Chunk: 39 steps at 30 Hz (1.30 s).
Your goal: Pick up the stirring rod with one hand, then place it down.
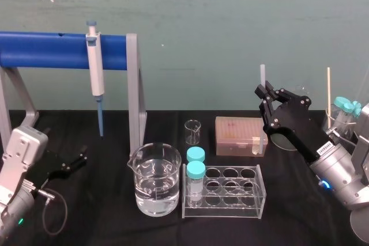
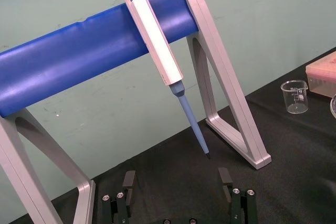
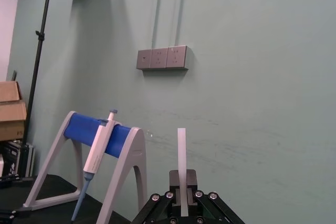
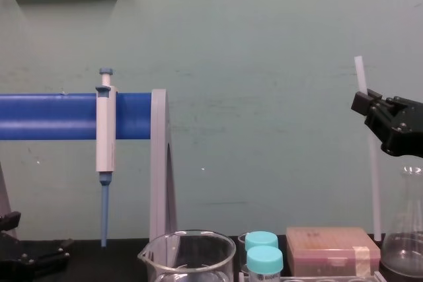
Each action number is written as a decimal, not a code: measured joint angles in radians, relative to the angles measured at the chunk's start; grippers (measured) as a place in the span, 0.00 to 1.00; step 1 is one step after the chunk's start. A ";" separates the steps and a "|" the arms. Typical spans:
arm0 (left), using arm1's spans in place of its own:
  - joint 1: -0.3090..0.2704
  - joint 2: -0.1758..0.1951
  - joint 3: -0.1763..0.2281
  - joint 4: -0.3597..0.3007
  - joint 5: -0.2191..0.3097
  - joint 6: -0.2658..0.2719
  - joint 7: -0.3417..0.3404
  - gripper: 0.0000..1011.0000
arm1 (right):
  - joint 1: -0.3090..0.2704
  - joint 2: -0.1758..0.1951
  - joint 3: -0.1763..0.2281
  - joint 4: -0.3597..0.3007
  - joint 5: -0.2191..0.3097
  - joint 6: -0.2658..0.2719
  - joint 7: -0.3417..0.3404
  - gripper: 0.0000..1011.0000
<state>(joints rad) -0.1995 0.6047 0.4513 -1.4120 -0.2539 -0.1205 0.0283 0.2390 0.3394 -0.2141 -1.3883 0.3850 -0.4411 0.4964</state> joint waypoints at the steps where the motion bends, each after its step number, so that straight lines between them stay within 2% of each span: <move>1: 0.000 0.000 0.000 0.000 0.000 0.000 0.000 0.99 | 0.000 0.000 0.000 0.000 0.000 0.000 0.000 0.07; 39: 0.000 0.000 0.000 0.000 0.000 0.000 0.000 0.99 | 0.001 0.002 -0.004 0.001 0.003 -0.009 0.003 0.07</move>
<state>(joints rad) -0.1995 0.6047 0.4514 -1.4120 -0.2539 -0.1205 0.0283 0.2398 0.3416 -0.2180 -1.3878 0.3878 -0.4499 0.4996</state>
